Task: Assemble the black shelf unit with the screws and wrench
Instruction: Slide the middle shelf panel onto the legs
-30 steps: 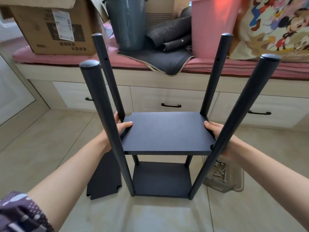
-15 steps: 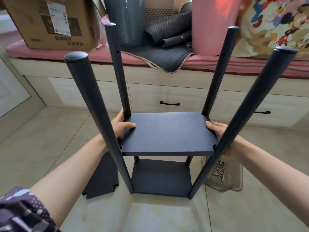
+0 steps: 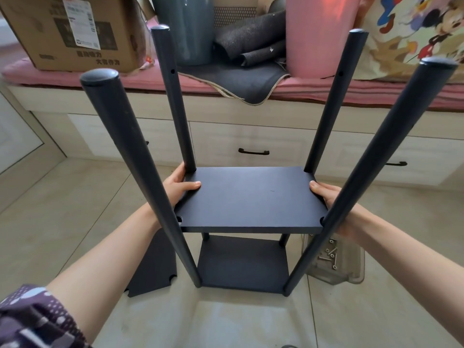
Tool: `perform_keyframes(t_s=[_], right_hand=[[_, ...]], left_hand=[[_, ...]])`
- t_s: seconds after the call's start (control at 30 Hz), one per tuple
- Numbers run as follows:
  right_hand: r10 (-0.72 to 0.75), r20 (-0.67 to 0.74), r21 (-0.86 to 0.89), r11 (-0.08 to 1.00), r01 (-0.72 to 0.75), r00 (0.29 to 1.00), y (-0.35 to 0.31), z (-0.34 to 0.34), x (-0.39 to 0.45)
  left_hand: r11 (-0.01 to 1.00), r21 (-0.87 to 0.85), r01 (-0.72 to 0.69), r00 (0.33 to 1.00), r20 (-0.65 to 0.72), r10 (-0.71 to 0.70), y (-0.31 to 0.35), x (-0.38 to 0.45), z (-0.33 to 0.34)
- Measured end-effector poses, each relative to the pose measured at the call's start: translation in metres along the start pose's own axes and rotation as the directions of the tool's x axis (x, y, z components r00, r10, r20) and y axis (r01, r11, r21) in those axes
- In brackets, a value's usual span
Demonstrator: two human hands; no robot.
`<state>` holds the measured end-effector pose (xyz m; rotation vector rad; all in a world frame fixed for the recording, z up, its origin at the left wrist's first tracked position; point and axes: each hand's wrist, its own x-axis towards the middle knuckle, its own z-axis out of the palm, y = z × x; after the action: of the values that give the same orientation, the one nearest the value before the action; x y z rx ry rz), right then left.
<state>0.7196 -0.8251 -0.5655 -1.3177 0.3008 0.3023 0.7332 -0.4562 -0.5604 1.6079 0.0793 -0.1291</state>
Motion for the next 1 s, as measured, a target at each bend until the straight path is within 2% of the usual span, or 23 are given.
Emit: perform_keyframes(t_s=[0.27,0.43,0.5,0.57,0.8,1.0], right_hand=[[0.002,-0.023,-0.004,1.0,-0.003,1.0,-0.001,0.003,-0.001],[0.012,-0.043,0.004,1.0,-0.012,0.999,0.0,0.006,-0.003],[0.016,-0.056,-0.001,1.0,-0.016,0.998,-0.001,0.007,-0.003],[0.02,-0.066,-0.004,1.0,-0.021,0.998,-0.001,0.008,-0.004],[0.018,-0.073,-0.028,0.999,-0.02,0.997,-0.004,0.009,-0.006],[0.001,-0.071,-0.041,0.999,-0.004,0.997,-0.004,0.007,-0.004]], left_hand=[[0.999,0.013,0.029,1.0,-0.011,-0.029,-0.003,-0.03,-0.001],[0.968,-0.212,0.133,0.991,0.016,-0.133,-0.002,-0.064,0.002],[0.948,-0.295,0.124,0.987,-0.062,-0.148,-0.006,-0.077,0.003],[0.941,-0.336,0.047,0.981,-0.161,-0.107,-0.013,-0.091,0.007],[0.952,-0.268,-0.148,0.894,-0.448,0.012,-0.025,-0.107,0.041],[0.951,-0.218,-0.22,0.86,-0.504,0.084,-0.022,-0.1,0.034]])
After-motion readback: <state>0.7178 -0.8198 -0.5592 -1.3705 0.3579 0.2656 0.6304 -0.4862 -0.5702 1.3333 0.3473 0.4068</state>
